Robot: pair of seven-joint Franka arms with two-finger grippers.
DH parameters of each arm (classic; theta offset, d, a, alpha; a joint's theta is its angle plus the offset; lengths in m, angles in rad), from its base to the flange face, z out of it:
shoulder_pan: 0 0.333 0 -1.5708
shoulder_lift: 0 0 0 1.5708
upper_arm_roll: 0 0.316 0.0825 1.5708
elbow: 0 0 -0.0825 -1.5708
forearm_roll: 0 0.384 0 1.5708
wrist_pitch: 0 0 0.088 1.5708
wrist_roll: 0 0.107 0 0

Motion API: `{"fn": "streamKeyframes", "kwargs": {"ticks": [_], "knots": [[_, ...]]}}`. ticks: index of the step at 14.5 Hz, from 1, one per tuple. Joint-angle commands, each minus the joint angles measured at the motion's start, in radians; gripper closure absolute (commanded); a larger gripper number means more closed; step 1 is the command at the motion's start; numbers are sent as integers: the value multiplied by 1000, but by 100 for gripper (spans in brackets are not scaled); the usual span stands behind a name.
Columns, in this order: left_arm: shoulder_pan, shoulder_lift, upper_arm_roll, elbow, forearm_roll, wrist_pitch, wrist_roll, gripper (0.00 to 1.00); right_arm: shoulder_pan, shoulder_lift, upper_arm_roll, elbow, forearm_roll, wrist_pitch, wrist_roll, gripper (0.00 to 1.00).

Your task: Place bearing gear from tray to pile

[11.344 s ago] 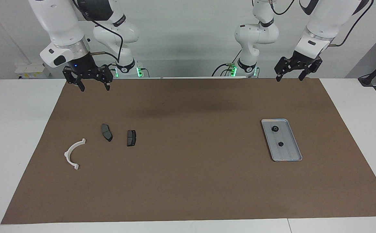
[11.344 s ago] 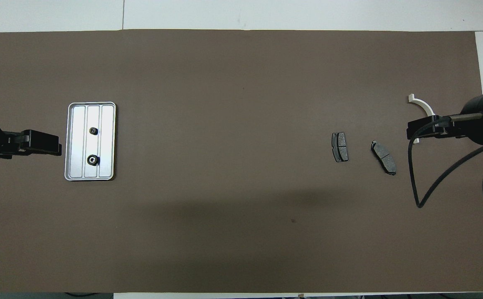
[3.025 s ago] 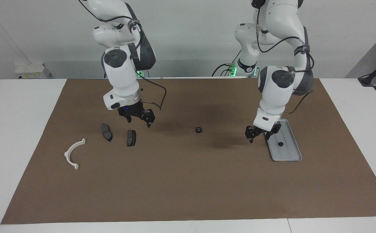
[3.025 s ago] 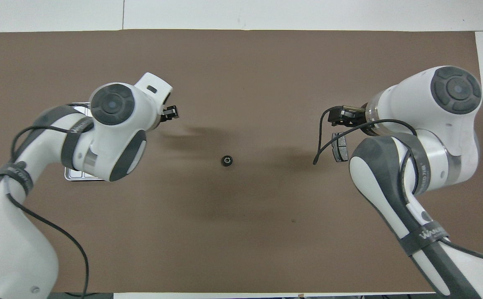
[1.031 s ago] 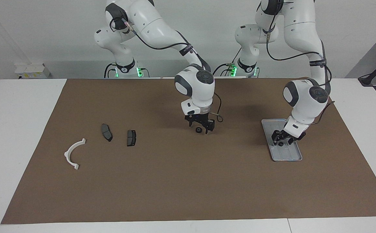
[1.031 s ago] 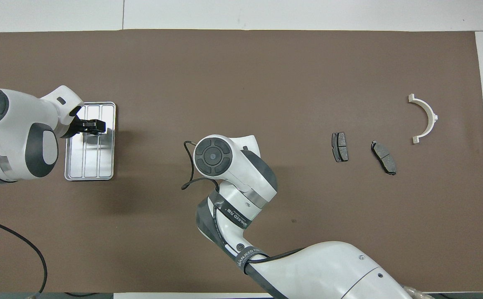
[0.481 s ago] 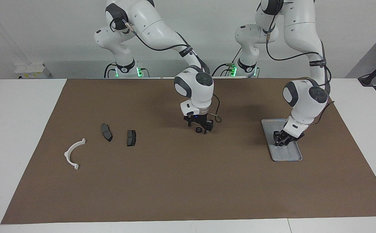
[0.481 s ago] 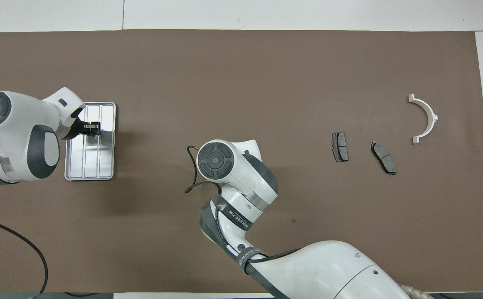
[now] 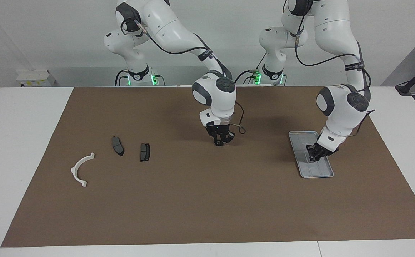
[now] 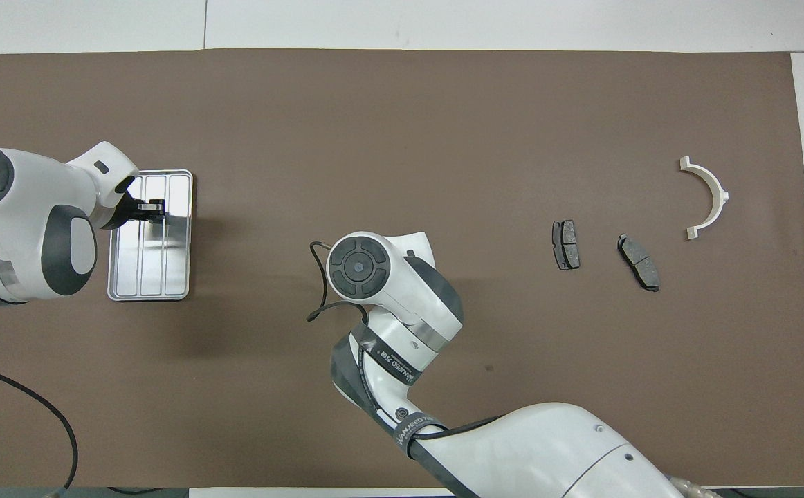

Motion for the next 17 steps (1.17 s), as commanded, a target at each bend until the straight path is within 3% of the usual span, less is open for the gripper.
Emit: {"fn": "streamKeyframes", "kwargs": {"ticks": [1, 4, 8, 11, 14, 17], "knots": [[-11, -41, -10, 70, -19, -117, -43, 100, -16, 5, 11, -4, 17, 3, -8, 100], [-93, -53, -9, 64, -19, -123, -150, 100, -22, 5, 11, 37, 15, -64, -12, 100], [-148, -52, -9, 65, -13, -106, -227, 100, -64, -11, 11, 138, 15, -248, -109, 100], [-188, -53, -9, 53, -7, -108, -285, 100, -178, -109, 13, 165, 20, -396, -360, 100], [-356, -64, -6, 13, -5, -95, -492, 100, -322, -162, 13, 201, 20, -512, -682, 100], [-522, -30, -9, 13, 53, -21, -786, 100, -472, -163, 11, 225, 20, -528, -983, 100]]}}
